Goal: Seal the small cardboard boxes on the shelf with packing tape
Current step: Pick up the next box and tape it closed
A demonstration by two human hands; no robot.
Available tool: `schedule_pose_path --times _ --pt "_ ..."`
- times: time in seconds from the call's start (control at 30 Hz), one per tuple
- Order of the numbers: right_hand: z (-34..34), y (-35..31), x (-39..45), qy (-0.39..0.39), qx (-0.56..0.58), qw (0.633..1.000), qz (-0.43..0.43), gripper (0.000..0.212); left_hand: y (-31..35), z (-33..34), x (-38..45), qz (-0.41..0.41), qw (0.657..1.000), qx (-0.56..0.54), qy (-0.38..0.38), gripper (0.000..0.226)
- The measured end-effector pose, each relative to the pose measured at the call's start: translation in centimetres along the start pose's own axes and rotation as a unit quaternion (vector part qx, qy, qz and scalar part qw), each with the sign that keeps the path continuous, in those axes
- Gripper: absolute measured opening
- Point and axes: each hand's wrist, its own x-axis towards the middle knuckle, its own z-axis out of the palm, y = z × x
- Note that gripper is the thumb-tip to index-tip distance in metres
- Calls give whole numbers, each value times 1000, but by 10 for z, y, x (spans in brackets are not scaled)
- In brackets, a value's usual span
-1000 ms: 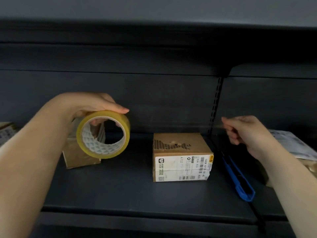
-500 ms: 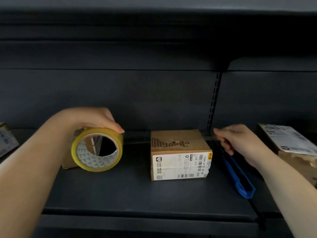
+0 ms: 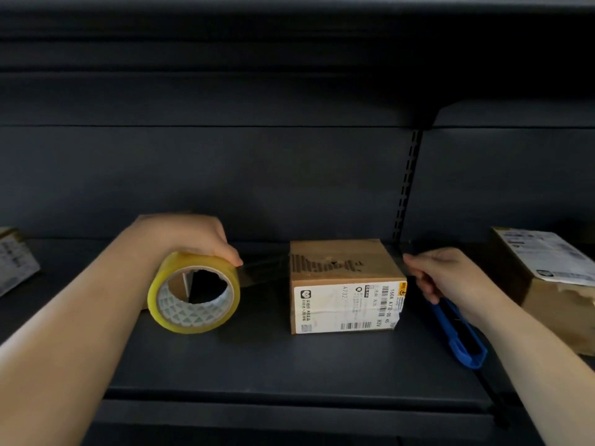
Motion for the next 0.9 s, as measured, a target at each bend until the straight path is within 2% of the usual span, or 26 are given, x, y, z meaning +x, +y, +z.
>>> schedule_pose_path --times 0.13,0.33,0.4,0.5,0.57,0.6,0.67,0.7,0.73,0.77,0.83,0.9 --pt "11 6 -5 -8 56 998 36 40 10 8 -1 -21 999 28 -4 42" --pt "26 8 -9 -3 109 990 95 37 17 10 -4 -22 1000 4 -10 38" --pt "27 4 -9 2 94 990 105 38 16 12 -4 -17 1000 -11 -8 39" --pt "26 4 -10 3 40 992 123 21 15 15 -3 -16 1000 -24 5 40" --pt "27 10 -8 -5 -18 992 125 22 13 14 -3 -15 999 -26 12 40" --pt "26 12 -6 10 -43 993 106 22 12 14 -3 -15 999 -27 13 41" --pt "19 8 2 104 -60 992 35 23 9 13 -3 -15 999 -30 9 42" --pt "14 0 4 148 -46 988 -21 25 7 13 -3 -16 999 -31 7 42" --pt "10 -13 5 157 -38 983 -91 31 7 12 -4 -16 999 -30 6 43" --pt "8 -27 3 127 -56 978 -159 41 6 12 -3 -15 999 -28 5 44" --pt "16 -58 -3 -16 -158 953 -257 72 6 12 -2 -13 1000 -26 6 43" --pt "35 -80 -4 -164 -311 888 -295 96 7 13 -2 -14 1000 -24 5 43"
